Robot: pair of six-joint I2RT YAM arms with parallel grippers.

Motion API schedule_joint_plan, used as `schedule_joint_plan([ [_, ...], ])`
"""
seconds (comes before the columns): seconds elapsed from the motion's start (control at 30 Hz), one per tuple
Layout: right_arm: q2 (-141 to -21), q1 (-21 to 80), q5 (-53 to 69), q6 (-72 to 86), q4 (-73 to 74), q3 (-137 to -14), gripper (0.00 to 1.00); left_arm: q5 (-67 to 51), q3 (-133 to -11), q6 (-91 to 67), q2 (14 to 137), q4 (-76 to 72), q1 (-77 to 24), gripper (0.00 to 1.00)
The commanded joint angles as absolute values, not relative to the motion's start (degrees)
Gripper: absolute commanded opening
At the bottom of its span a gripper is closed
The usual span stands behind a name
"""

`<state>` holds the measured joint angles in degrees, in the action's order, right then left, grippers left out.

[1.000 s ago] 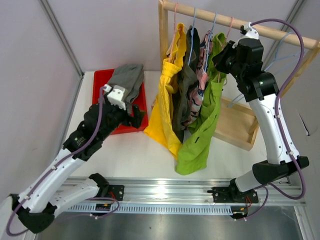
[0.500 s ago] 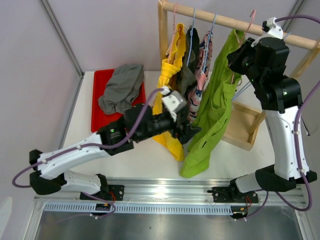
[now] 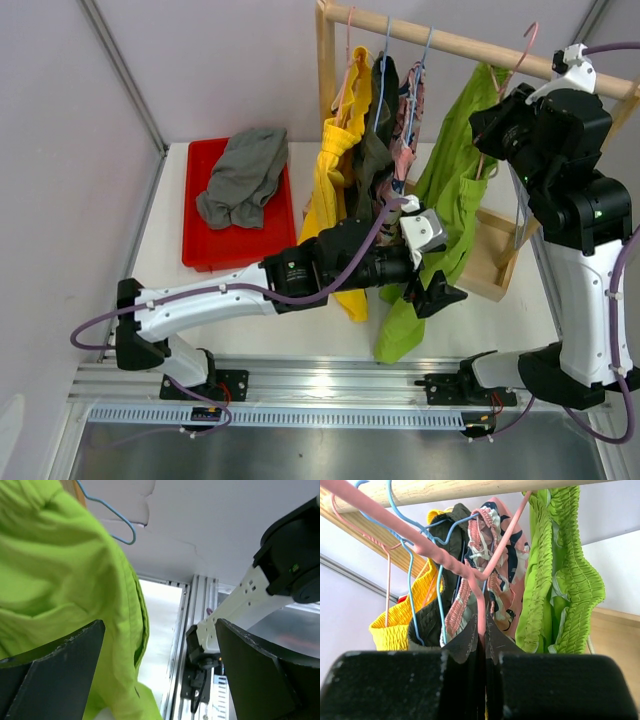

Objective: Remove the shorts from the hanger

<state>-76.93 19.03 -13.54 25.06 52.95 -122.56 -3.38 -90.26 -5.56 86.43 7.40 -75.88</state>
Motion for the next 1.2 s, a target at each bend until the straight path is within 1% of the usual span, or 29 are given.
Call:
schedule_joint_plan([
  [0.0, -74.45, 19.34, -13.98, 26.01, 49.13, -122.52, 0.00, -4.14, -93.78, -5.97, 87.71, 2.55, -76.29, 0.99],
  [0.07, -73.40, 19.34, -13.80, 26.36, 49.13, -122.08, 0.00, -3.17, -93.69, -6.24, 88.85, 1.15, -76.29, 0.99],
  [0.1, -72.95, 19.34, -13.80, 26.54, 49.04, -121.56, 0.00, -2.73, -93.60, -6.41, 89.21, 0.71, -76.29, 0.97],
  [0.13, -72.60, 19.34, -13.62, 26.72, 48.96, -121.47, 0.00, -1.94, -93.43, -6.68, 89.64, 0.44, -76.29, 0.94],
  [0.23, -71.90, 19.34, -13.27, 27.07, 49.39, -121.64, 0.00, -1.85, -92.90, -7.29, 91.31, -1.66, -76.29, 0.77],
  [0.27, -71.46, 19.25, -13.36, 27.16, 49.57, -121.73, 0.00, -1.85, -92.55, -7.73, 92.01, -2.37, -76.29, 0.75],
  [0.33, -71.19, 19.34, -13.27, 27.51, 49.66, -121.38, 0.00, -1.85, -92.02, -8.17, 92.55, -3.16, -76.29, 0.65],
  [0.37, -71.10, 19.25, -13.18, 27.60, 49.75, -121.29, 0.00, -1.76, -91.24, -8.52, 92.72, -3.60, -76.29, 0.51],
  [0.4, -70.76, 19.25, -13.18, 27.68, 49.75, -121.12, 0.00, -1.67, -91.23, -8.70, 92.99, -4.13, -76.29, 0.23],
  [0.43, -70.75, 19.34, -13.36, 27.69, 49.75, -120.94, 0.00, -1.67, -91.14, -8.88, 92.99, -3.96, -76.38, 0.10],
  [0.47, -70.58, 19.34, -13.53, 27.60, 49.66, -120.85, 0.00, -0.71, -91.40, -9.22, 92.99, -3.43, -76.46, 0.00],
  [0.53, -70.66, 19.16, -13.97, 27.33, 49.66, -120.85, 0.00, 0.08, -90.88, -9.23, 91.68, -2.03, -77.34, 0.00],
  [0.67, -71.01, 19.07, -14.50, 26.63, 49.75, -121.11, 0.00, 9.02, -85.88, -6.69, 85.97, -0.44, -81.90, 0.00],
  [0.7, -71.10, 18.90, -14.59, 26.46, 49.66, -121.11, 0.00, 10.53, -84.65, -6.51, 84.48, -0.35, -84.44, 0.00],
  [0.73, -71.36, 18.72, -14.59, 26.28, 49.66, -121.20, 0.00, 12.03, -80.46, -6.42, 81.50, 1.39, -85.77, 0.00],
  [0.87, -71.98, 16.88, -13.80, 25.84, 49.75, -121.73, 0.00, 17.13, -71.82, -8.78, 74.82, 1.32, -92.36, 0.00],
  [0.9, -72.07, 15.92, -13.45, 25.75, 49.83, -121.82, 0.00, 18.10, -69.20, -9.31, 73.75, 1.41, -95.16, 0.00],
  [0.93, -72.16, 15.39, -13.27, 25.75, 50.01, -121.82, 0.00, 20.80, -67.78, -9.75, 72.78, 1.58, -96.58, 0.00],
  [1.0, -72.25, 14.33, -12.57, 25.75, 50.53, -121.90, 0.00, 22.49, -63.22, -12.21, 70.85, 1.76, -99.22, 0.00],
  [1.07, -71.90, 14.06, -12.22, 25.93, 51.23, -121.82, 0.00, 23.11, -60.31, -14.93, 70.58, 1.41, -99.40, 0.00],
  [1.17, -70.84, 14.06, -11.95, 26.45, 52.55, -121.38, 0.00, 27.06, -60.46, -14.51, 71.89, 1.14, -99.32, 0.00],
])
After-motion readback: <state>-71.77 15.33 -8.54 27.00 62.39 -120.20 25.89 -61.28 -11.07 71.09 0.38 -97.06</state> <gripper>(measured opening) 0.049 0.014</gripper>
